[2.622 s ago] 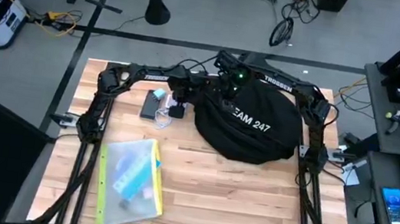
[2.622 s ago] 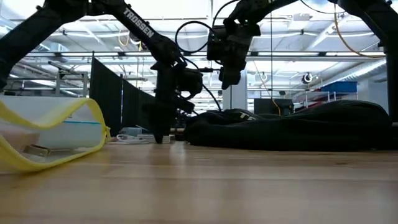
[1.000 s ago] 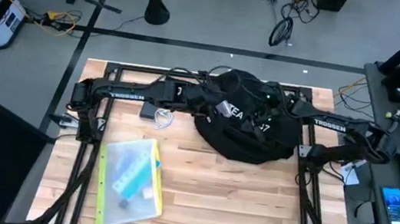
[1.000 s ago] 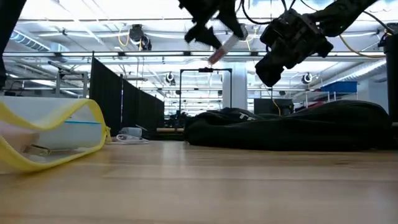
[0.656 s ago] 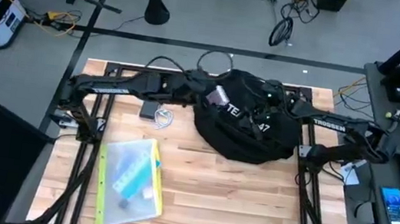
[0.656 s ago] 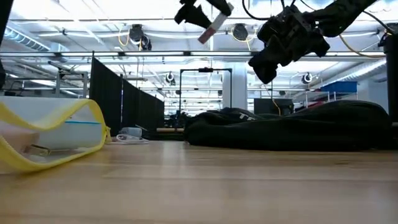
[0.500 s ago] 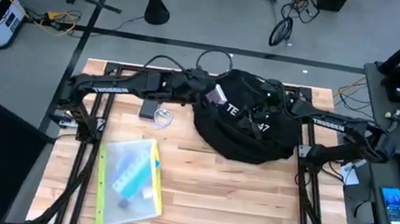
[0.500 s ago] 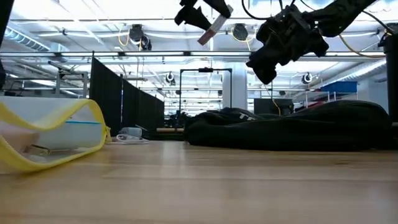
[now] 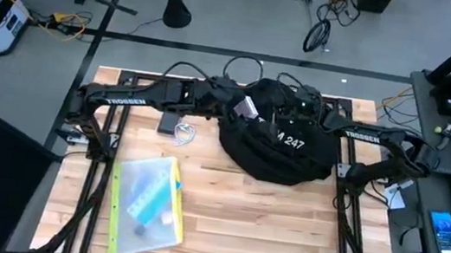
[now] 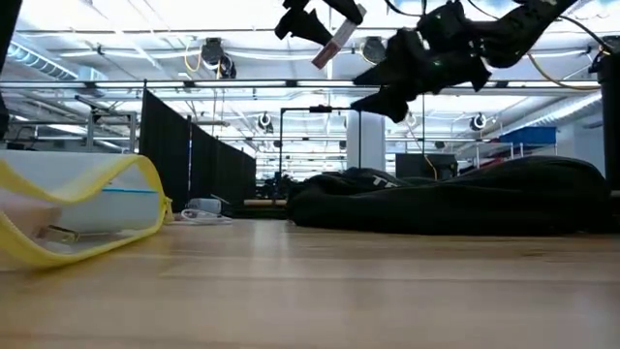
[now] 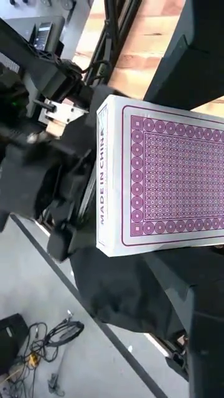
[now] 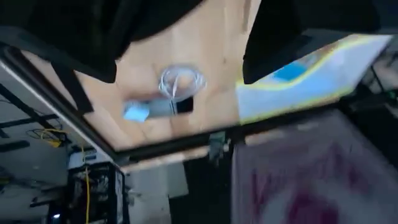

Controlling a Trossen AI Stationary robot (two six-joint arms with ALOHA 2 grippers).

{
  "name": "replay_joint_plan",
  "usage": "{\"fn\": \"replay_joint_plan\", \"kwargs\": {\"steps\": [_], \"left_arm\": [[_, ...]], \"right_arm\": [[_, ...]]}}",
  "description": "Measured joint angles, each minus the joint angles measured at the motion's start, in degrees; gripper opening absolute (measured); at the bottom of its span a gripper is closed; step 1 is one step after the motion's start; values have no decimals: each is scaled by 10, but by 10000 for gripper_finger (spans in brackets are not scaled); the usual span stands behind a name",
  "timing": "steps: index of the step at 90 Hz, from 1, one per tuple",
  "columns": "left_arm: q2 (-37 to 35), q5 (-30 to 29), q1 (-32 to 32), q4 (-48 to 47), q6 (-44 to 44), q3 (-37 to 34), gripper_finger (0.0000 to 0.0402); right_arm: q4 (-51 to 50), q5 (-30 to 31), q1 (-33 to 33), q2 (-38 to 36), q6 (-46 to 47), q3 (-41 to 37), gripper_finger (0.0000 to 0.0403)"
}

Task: Unpack backpack
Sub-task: Put the game card into the green zip bag

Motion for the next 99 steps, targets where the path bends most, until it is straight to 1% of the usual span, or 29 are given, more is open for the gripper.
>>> {"fn": "replay_joint_plan", "kwargs": {"steps": [10,16,23,30,39,48,54,59,67,74,81,90,94,99], "left_arm": [[0,2,4,2,-9,0,284],[0,4,8,2,-13,0,284],[-1,11,13,4,-12,0,284],[-2,22,18,5,-12,1,284],[-1,22,24,4,-2,1,284],[1,2,34,0,13,0,284],[1,-10,40,-1,17,0,284],[1,-14,43,0,17,0,284],[1,-14,46,3,17,0,284],[2,-17,47,5,17,0,284],[5,-32,47,19,16,0,284],[7,-64,47,28,16,0,284],[7,-68,47,35,16,0,284],[6,-69,50,35,15,0,284]], "right_arm": [[2,-46,7,13,5,42,336],[-1,-81,17,18,-5,63,336],[-9,-108,22,20,-13,80,336],[-17,-110,28,20,-20,88,336],[-42,-110,28,20,-18,88,336],[-73,-121,26,19,-8,89,336],[-80,-124,20,18,18,90,336],[-83,-117,10,18,44,90,336],[-80,-87,6,18,69,90,336],[-72,-43,13,18,75,90,336],[-62,6,24,18,76,90,336],[-28,37,40,18,76,90,336],[-16,50,45,18,83,90,336],[-3,79,48,18,98,90,336]]}}
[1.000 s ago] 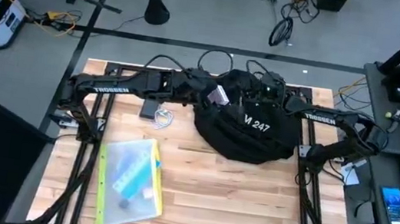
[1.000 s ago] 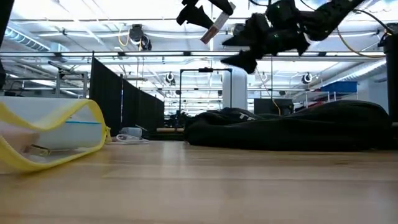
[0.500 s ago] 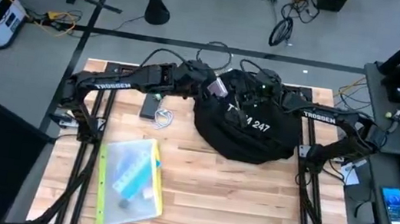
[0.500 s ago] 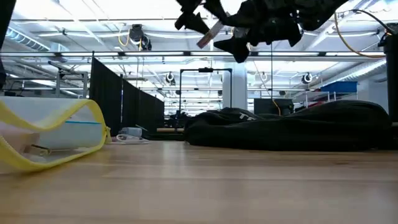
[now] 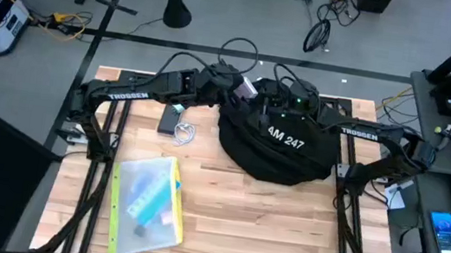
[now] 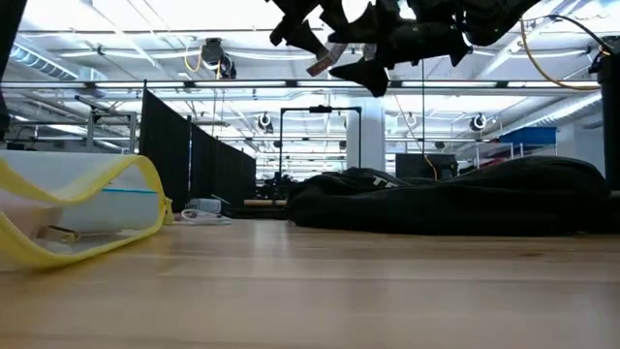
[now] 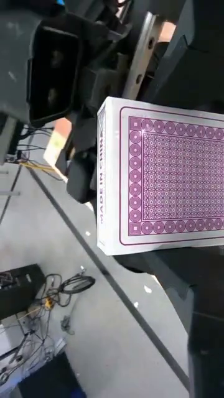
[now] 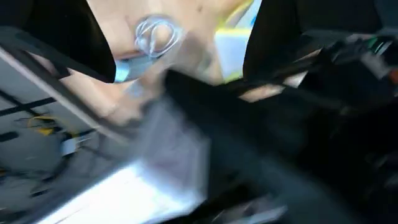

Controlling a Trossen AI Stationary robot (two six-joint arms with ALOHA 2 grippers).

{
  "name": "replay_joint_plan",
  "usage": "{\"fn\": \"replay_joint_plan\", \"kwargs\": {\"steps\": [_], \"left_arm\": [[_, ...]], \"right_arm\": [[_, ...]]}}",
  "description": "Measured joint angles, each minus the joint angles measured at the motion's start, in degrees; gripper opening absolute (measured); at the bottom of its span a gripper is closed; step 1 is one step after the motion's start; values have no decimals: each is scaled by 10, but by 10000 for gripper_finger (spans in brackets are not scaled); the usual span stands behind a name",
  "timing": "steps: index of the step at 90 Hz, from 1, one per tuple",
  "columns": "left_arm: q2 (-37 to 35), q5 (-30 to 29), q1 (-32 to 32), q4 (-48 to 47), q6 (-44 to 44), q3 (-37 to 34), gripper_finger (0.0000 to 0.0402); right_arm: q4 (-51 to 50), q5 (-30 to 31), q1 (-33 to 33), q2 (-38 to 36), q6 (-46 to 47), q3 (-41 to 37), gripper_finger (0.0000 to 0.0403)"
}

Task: Unpack backpack
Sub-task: Put the game card into the green zip bag

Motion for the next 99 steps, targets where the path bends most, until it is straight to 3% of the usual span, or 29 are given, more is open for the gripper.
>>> {"fn": "replay_joint_plan", "kwargs": {"steps": [13,34,71,99], "left_arm": [[0,-5,1,2,-13,0,284],[0,-8,0,37,-13,0,284],[0,10,-4,43,-26,-1,283],[-2,11,-4,20,-27,-3,283]], "right_arm": [[21,62,3,0,1,0,336],[28,76,10,11,-7,0,331],[73,72,24,35,-13,-2,209],[69,73,21,36,-23,-2,208]]}}
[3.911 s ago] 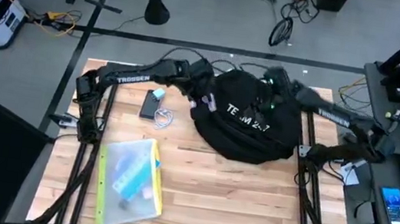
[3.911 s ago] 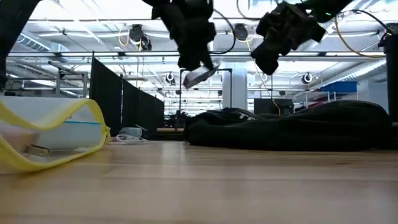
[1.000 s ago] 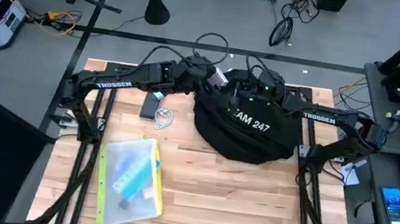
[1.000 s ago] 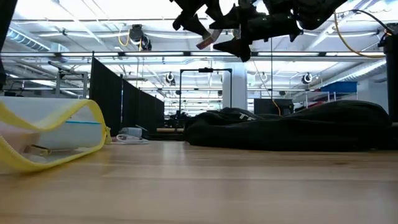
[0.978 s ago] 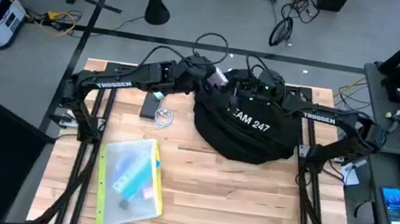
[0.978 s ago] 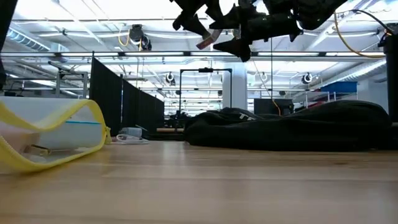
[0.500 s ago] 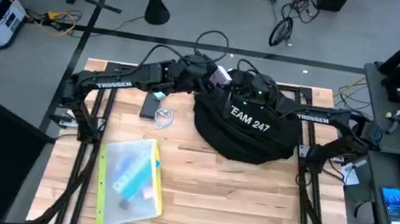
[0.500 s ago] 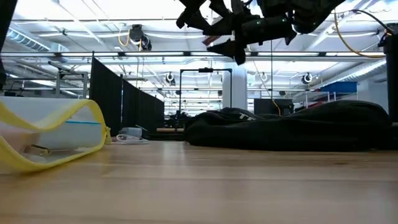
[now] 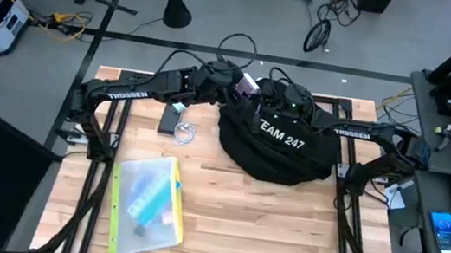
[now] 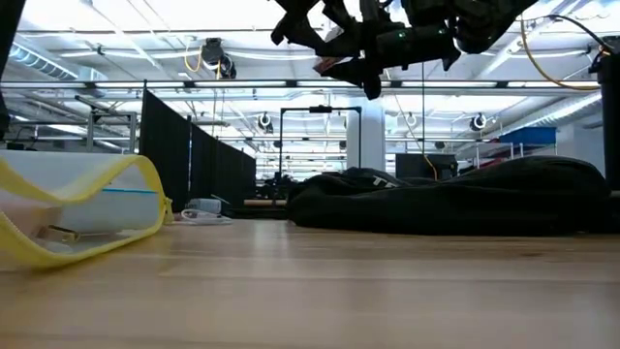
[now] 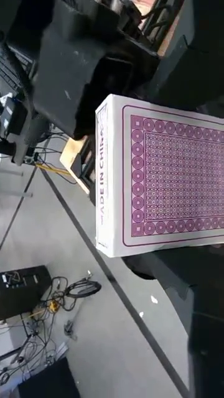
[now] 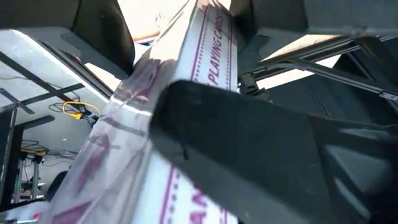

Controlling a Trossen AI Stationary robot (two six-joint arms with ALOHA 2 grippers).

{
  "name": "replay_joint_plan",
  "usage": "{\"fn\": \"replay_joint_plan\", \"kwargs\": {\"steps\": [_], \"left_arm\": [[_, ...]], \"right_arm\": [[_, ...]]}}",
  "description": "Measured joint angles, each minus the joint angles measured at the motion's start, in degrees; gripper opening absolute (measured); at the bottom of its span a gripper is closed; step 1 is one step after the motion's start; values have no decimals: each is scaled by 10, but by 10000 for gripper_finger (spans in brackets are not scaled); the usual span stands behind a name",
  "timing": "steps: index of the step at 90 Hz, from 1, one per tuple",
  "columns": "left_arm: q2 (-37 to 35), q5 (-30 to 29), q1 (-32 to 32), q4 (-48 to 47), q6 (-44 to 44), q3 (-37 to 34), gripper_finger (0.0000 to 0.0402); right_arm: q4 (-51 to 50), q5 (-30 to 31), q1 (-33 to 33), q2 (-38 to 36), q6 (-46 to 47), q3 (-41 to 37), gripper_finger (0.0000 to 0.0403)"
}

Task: Unpack backpack
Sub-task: Put the game card into the green zip bag

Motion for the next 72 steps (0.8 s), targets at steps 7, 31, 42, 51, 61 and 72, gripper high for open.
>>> {"fn": "replay_joint_plan", "kwargs": {"steps": [7,31,42,51,61,72], "left_arm": [[0,1,0,-14,3,0,283],[1,5,-1,-25,2,-2,283],[1,4,-1,-19,2,-3,283],[1,4,-1,-19,4,-3,283],[1,-7,0,-21,12,-3,282],[0,-23,-1,-34,14,-3,245]], "right_arm": [[9,-1,-3,0,-5,0,219],[18,3,-6,-1,-19,0,254],[17,3,-6,2,-24,1,240],[19,8,-6,2,-30,1,196],[12,28,-8,2,-43,1,111],[-3,14,-10,2,-87,0,52]]}}
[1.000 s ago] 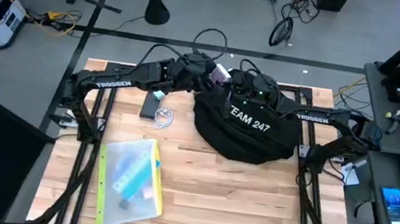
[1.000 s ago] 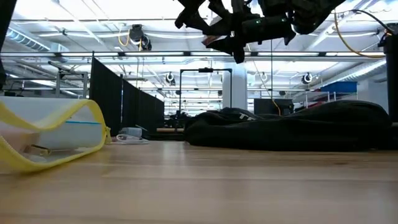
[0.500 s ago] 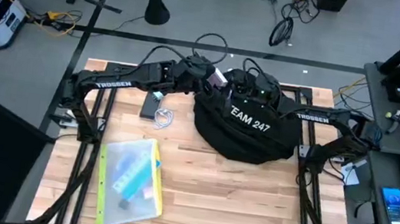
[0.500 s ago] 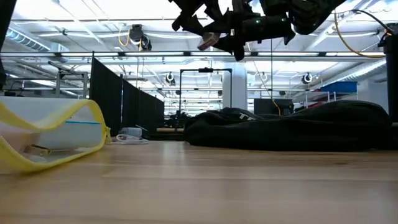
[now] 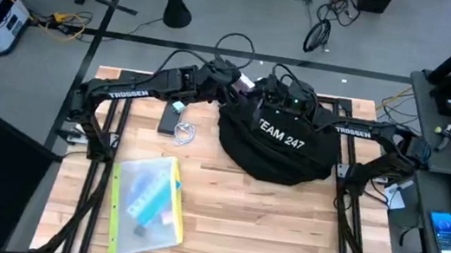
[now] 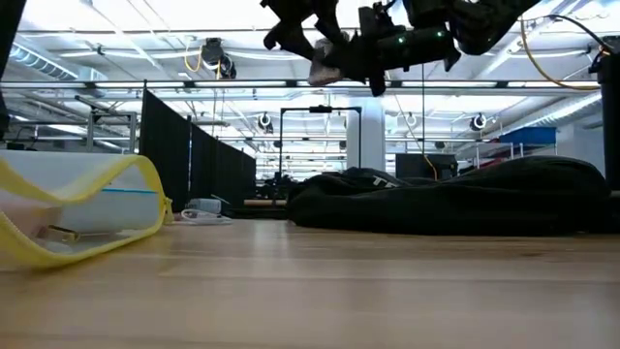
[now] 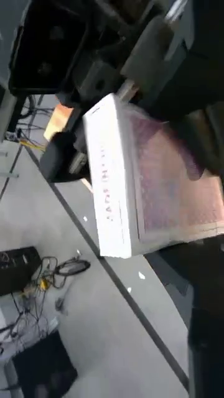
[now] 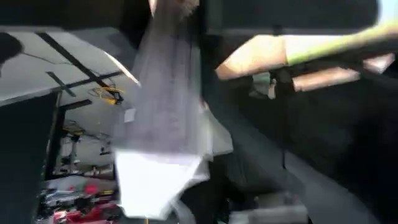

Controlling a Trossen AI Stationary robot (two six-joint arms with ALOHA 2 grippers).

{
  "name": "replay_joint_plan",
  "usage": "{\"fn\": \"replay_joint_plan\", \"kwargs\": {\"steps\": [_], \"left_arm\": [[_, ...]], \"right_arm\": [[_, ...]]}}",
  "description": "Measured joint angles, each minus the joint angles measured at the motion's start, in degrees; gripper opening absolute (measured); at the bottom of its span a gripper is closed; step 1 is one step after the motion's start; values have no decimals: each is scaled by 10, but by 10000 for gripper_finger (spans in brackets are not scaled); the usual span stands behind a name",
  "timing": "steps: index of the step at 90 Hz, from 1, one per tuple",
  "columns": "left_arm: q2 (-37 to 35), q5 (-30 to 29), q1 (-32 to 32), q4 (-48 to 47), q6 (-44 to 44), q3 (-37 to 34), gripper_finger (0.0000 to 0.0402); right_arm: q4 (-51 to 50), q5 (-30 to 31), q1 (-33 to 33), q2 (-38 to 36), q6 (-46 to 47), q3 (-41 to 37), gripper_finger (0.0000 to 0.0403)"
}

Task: Unpack backpack
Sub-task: Put the game card into the green zip bag

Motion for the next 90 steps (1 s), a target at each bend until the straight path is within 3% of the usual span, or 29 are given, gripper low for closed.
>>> {"fn": "replay_joint_plan", "kwargs": {"steps": [5,21,32,48,59,76,90], "left_arm": [[-2,0,-2,-9,12,2,255],[2,11,-5,-70,14,2,358],[-1,7,-14,-110,-12,1,391],[-19,-16,-43,-245,-92,1,390],[-22,-45,-79,-365,-181,1,385],[-22,-88,-158,-509,-332,1,384],[-24,-104,-232,-554,-394,1,384]], "right_arm": [[0,-4,0,-2,-13,0,51],[-39,-18,-4,-8,-38,1,51],[-105,-32,-5,-21,-52,4,51],[-237,-119,12,-23,-47,3,51],[-292,-147,51,-1,-48,2,51],[-256,-163,131,60,-21,-3,51],[-171,-201,189,128,95,-4,51]]}}
